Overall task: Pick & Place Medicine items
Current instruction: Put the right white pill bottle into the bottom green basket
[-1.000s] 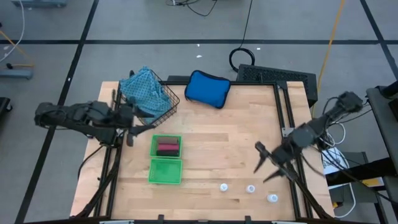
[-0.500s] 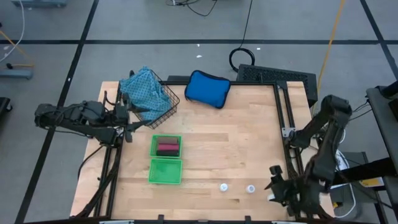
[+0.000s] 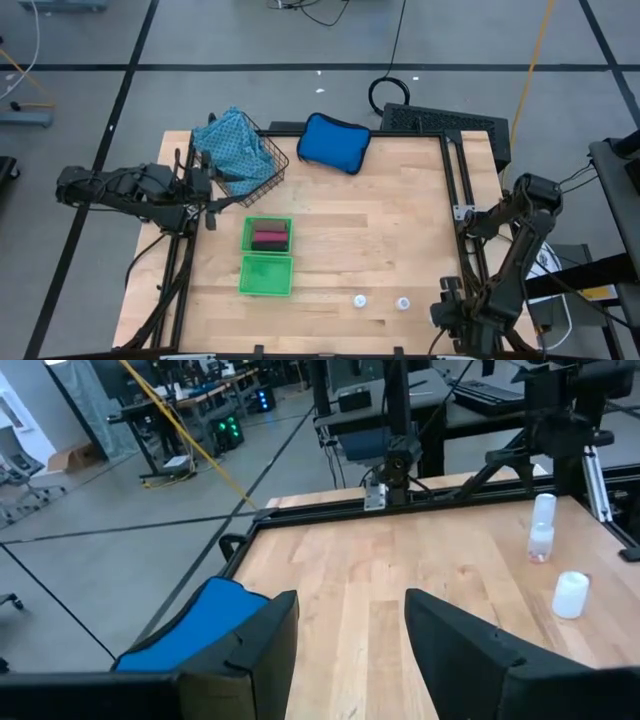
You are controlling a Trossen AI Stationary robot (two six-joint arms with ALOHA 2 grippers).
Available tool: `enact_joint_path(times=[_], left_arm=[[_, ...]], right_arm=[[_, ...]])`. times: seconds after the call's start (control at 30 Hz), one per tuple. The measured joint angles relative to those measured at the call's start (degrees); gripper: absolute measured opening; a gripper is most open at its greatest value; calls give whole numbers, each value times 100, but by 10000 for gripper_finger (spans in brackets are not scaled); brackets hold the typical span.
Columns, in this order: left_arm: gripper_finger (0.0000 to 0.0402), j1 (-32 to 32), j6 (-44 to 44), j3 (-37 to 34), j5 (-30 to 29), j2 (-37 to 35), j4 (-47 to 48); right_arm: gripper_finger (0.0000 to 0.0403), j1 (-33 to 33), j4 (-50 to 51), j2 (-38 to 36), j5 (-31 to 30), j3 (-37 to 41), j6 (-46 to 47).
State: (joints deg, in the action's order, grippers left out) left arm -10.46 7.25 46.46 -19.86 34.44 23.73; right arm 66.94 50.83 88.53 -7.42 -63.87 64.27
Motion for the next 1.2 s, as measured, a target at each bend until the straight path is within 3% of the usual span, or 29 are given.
enact_joint_path(times=[0.7, 0.93, 1.2], left_arm=[[191, 0, 0, 0, 0, 7, 2], [191, 0, 0, 2, 0, 7, 2], [191, -1, 0, 2, 0, 7, 2]], right_arm=[[192, -7, -815, 0, 20, 655, 97], [192, -7, -1572, 6, 77, 1134, -29], [192, -59, -1530, 2, 164, 1354, -41]])
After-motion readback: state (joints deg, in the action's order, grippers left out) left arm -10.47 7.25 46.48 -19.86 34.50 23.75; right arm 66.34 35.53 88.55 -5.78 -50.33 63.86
